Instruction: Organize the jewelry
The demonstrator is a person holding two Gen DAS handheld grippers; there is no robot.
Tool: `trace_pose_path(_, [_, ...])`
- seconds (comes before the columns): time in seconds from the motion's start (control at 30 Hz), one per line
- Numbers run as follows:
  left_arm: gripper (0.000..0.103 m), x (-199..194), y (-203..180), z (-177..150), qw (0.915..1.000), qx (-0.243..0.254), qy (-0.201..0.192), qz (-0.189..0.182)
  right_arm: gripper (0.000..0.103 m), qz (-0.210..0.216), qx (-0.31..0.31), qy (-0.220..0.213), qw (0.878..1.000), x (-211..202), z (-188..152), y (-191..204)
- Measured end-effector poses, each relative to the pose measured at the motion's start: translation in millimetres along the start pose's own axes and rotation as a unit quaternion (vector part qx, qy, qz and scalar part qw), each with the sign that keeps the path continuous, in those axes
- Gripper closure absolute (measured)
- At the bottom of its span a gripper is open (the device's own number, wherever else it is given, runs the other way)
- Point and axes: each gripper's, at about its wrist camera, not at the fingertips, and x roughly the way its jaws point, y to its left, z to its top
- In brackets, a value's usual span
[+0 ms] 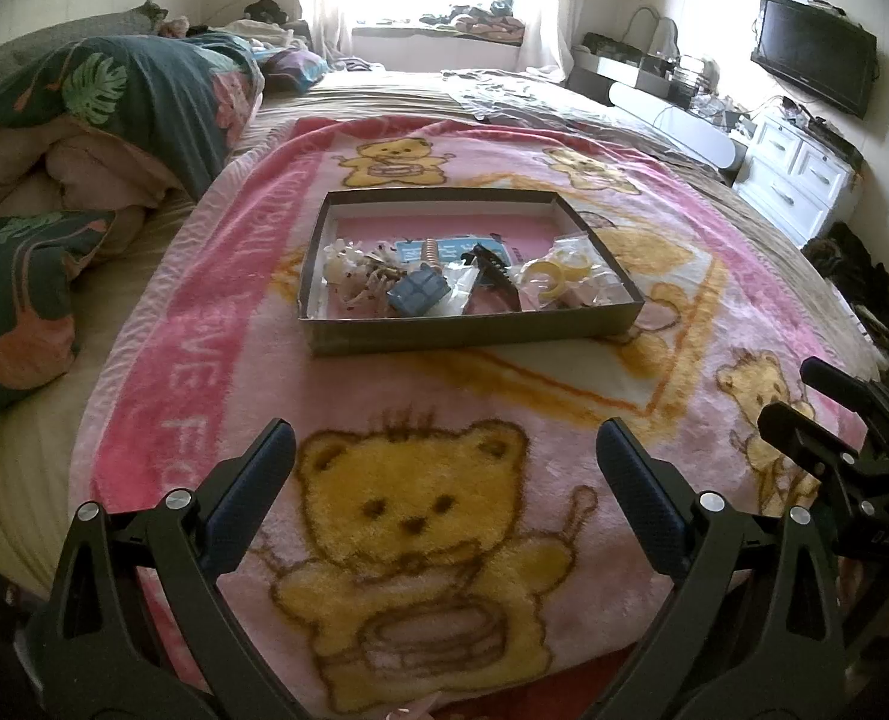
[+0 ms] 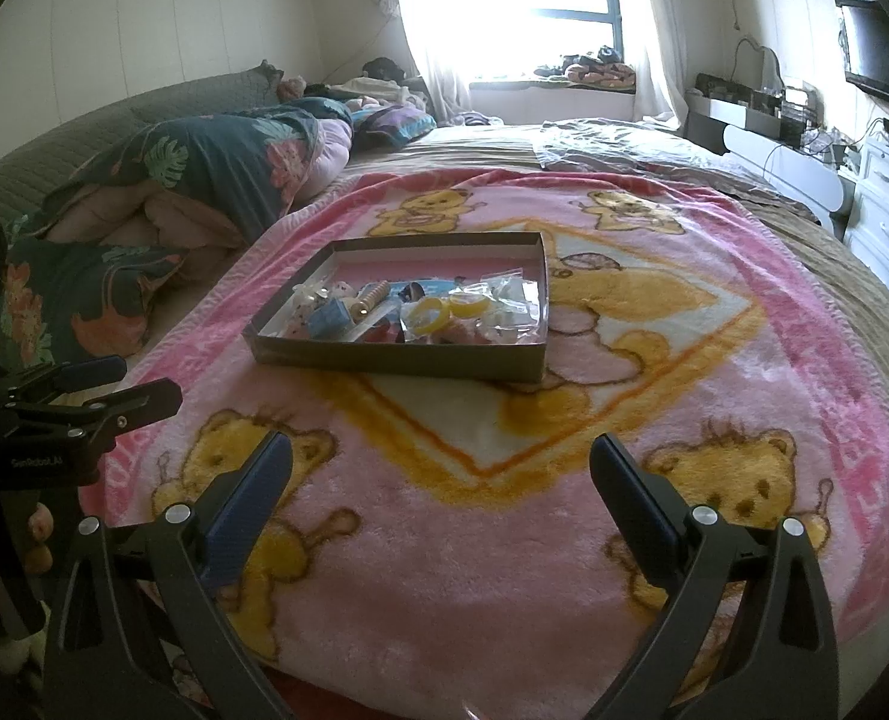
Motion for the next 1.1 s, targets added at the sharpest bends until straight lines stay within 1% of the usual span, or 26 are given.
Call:
trace_pose_path(0.43, [0.009, 0, -1, -1, 1.0000, -0.001, 0.004, -0.003, 0.004, -0.001, -0.002, 0.003, 1.000, 0, 1, 0])
trace_pose_path(0.5, [0.009, 0, -1, -2, 1.0000, 0.002, 0.002, 0.004, 0.004, -0.003, -0.004, 0.005, 1.000, -1, 2, -1])
trace_pose_path(0.63, [0.009, 0, 0, -3, 1.0000, 0.000, 0.001, 0.003, 0.004, -0.002, -0.006, 0.006, 1.000, -2, 2, -1])
trace_pose_path(0.77, [0.009, 1, 1, -3, 0.9999, 0.001, 0.002, 0.015, 0.004, -0.004, -0.009, 0.006, 1.000, 0, 1, -1])
trace_pose_path(0.93, [0.009, 6, 4, -2, 0.9990, -0.006, 0.007, 0.044, 0.004, -0.005, -0.007, 0.008, 1.000, 3, 1, -3])
trace_pose_path(1.0, [0.009, 9, 6, -1, 0.9990, -0.009, 0.010, 0.043, 0.004, -0.006, -0.005, 0.008, 1.000, 6, 0, -3])
trace_pose_path(1.1, [0.009, 16, 16, 0, 0.9988, -0.031, 0.021, 0.033, 0.004, -0.010, 0.001, 0.008, 1.000, 11, 2, -12])
